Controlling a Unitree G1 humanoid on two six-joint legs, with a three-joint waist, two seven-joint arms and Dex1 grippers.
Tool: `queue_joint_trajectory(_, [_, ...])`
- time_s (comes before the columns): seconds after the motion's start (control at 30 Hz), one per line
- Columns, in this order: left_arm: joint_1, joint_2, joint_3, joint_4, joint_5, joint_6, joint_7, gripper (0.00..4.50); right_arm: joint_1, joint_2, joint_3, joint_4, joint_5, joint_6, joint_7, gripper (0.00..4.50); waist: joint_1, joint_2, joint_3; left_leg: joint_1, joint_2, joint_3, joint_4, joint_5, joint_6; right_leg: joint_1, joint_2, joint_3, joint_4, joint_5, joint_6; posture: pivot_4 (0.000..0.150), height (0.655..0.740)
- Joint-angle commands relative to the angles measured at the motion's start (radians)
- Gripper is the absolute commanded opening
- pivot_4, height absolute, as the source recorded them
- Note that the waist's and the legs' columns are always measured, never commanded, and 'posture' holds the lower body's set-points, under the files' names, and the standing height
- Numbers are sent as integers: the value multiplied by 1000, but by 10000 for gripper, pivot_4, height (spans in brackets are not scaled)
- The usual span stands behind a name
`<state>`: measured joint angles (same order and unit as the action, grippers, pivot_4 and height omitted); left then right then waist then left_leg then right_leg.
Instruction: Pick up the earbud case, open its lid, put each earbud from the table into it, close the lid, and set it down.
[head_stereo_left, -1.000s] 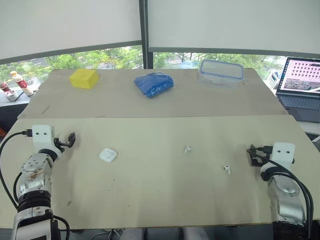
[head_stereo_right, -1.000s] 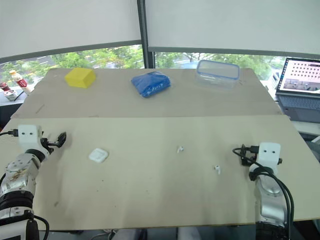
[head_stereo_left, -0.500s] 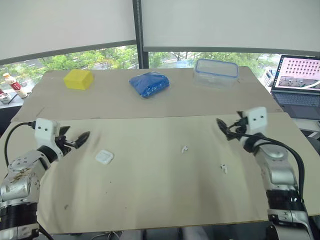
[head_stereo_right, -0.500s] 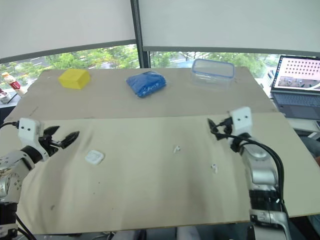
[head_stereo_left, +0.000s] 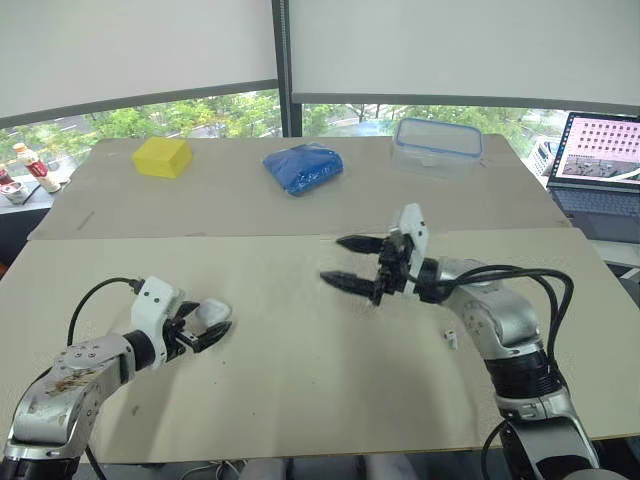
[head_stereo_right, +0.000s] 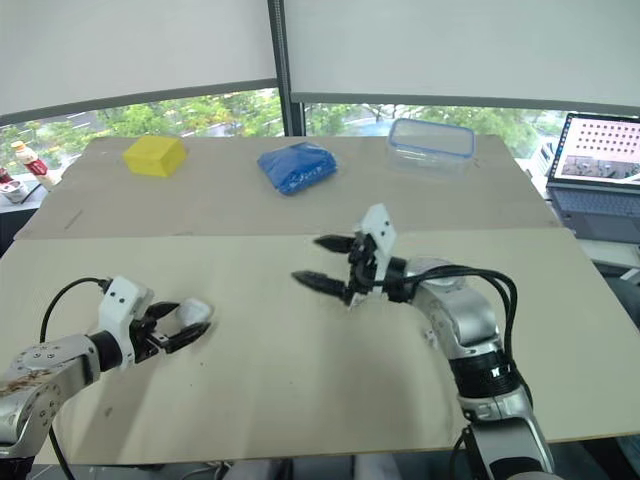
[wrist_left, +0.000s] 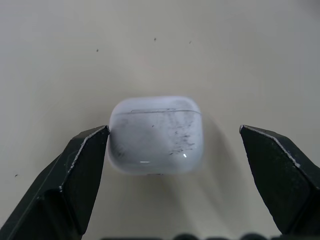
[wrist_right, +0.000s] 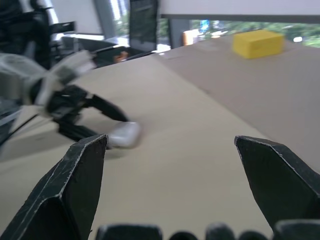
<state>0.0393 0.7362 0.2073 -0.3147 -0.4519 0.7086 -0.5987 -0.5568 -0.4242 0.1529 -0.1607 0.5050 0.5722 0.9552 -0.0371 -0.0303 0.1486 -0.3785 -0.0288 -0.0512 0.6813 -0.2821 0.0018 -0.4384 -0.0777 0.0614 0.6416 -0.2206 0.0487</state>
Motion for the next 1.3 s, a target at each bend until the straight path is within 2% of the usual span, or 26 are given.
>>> queue_joint_trajectory(0.03, [-35, -25, -16, 38, 58, -52, 38, 44838, -15, -32, 31, -89, 52, 64, 62, 45000, 4, 0, 0, 0, 0, 0, 0, 0, 0, 0, 0, 0, 0, 0, 0, 1500, 7400])
queue_joint_trajectory(0.43, [-39, -32, -48, 102, 73, -123, -57, 44838, -30, -48, 34, -103, 42, 81, 65, 45000, 13, 0, 0, 0, 0, 0, 0, 0, 0, 0, 0, 0, 0, 0, 0, 1500, 7400])
queue_joint_trajectory(0.53, [-27, -14, -41, 100, 55, -130, -115, 35986, -32, -49, 25, -104, 48, 87, 61, 45000, 16, 0, 0, 0, 0, 0, 0, 0, 0, 0, 0, 0, 0, 0, 0, 1500, 7400])
queue_joint_trajectory(0.6, [-32, -8, -48, 108, 64, -166, -148, 27062, -36, -46, 15, -96, 48, 88, 53, 45000, 17, 0, 0, 0, 0, 0, 0, 0, 0, 0, 0, 0, -1, 0, 0, 1500, 7400])
queue_joint_trajectory(0.63, [-37, -8, -52, 111, 66, -180, -163, 25292, -37, -45, 11, -91, 47, 87, 50, 45000, 18, 0, 0, 0, 0, 0, 0, 0, 0, 0, 0, 0, -1, 0, 0, 1500, 7400])
queue_joint_trajectory(0.77, [-103, -24, -74, 126, 105, -283, -181, 25298, -31, -43, -18, -76, 49, 104, 11, 45000, 24, 0, 0, 0, 0, 0, 0, 0, 0, 0, 0, 0, -1, 0, 0, 1500, 7400])
queue_joint_trajectory(0.83, [-162, -30, -93, 150, 164, -424, -183, 25298, -36, -40, -45, -70, 67, 144, -26, 45000, 28, 0, 0, -1, 0, 0, 1, 0, -1, 0, -1, -1, -1, 0, 0, 1500, 7400])
queue_joint_trajectory(0.97, [-306, -55, -148, 251, 309, -867, -191, 25298, -67, -32, -68, -44, 76, 273, -119, 45000, 27, 0, 0, -2, 0, 0, 1, 1, -1, 0, -1, -2, -2, 1, -2, 1500, 7400])
queue_joint_trajectory(1.1, [-431, -76, -212, 428, 440, -1318, -179, 25298, -122, 75, -149, -25, 182, 392, -229, 45000, 16, 0, 0, -3, 1, 1, 0, 1, -1, -2, -1, -1, -2, 2, -3, 1500, 7400])
queue_joint_trajectory(1.2, [-539, -100, -243, 578, 497, -1548, -145, 25298, -166, 129, -174, -35, 226, 444, -276, 45000, 14, 0, 0, -4, 1, 2, 0, 1, -1, -4, 0, -1, -1, 2, -3, 1500, 7400])
queue_joint_trajectory(1.3, [-618, -113, -265, 692, 523, -1682, -123, 25298, -170, 143, -143, -37, 211, 452, -296, 45000, 17, 0, 0, -6, 1, 1, 1, 1, -1, -5, 0, -2, 0, 2, -3, 1500, 7400])
